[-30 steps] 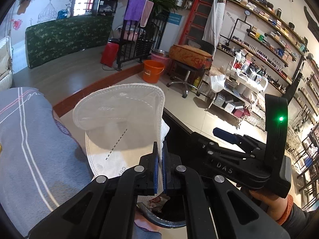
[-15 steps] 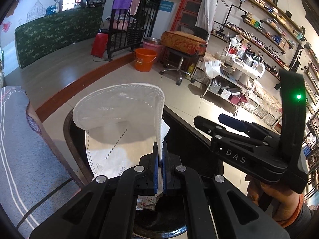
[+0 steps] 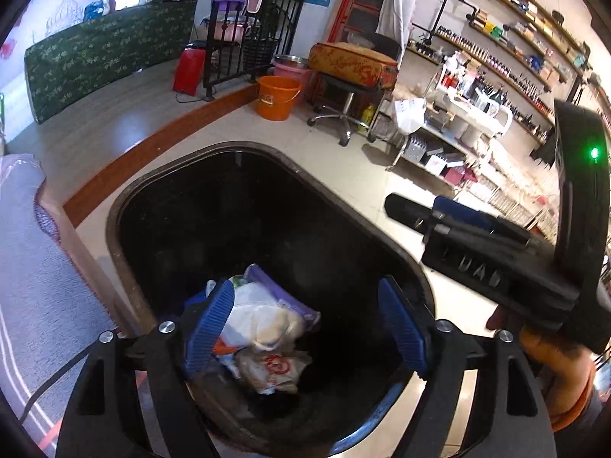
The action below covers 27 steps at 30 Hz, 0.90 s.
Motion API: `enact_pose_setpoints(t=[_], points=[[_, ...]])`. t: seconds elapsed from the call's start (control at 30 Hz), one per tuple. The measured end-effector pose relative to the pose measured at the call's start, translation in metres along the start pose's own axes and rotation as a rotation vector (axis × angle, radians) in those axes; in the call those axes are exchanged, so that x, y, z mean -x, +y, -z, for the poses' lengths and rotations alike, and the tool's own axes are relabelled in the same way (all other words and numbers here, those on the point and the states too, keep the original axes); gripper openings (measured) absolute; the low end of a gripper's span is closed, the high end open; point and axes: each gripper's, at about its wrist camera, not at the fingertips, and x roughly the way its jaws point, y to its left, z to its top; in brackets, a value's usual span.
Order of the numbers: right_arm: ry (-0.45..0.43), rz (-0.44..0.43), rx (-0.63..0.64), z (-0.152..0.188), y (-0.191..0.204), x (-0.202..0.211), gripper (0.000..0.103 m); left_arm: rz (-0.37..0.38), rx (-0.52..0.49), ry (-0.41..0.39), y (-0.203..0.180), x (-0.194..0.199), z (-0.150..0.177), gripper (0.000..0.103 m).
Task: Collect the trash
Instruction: 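Open the left tool over the bin to drop the white mask, then move both tools back over the table toward the orange peels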
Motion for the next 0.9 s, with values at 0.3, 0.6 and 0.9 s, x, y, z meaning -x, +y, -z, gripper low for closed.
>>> enact_pose_setpoints(t=[0.3,0.6,0.9], points=[[0.012,-0.028,0.001,0.004,0.014,-0.002,0.078,-0.039,0.073,-0.039,0.018,0.031,0.004,0.089],[0.026,-0.121,0.075,0.006,0.058,-0.001,0.085,-0.136,0.150,-0.102,0.056,0.068,0.011,0.094],[0.034,-0.240,0.173,0.007,0.118,0.006,0.085,-0.292,0.263,-0.178,0.118,0.118,0.027,0.097]])
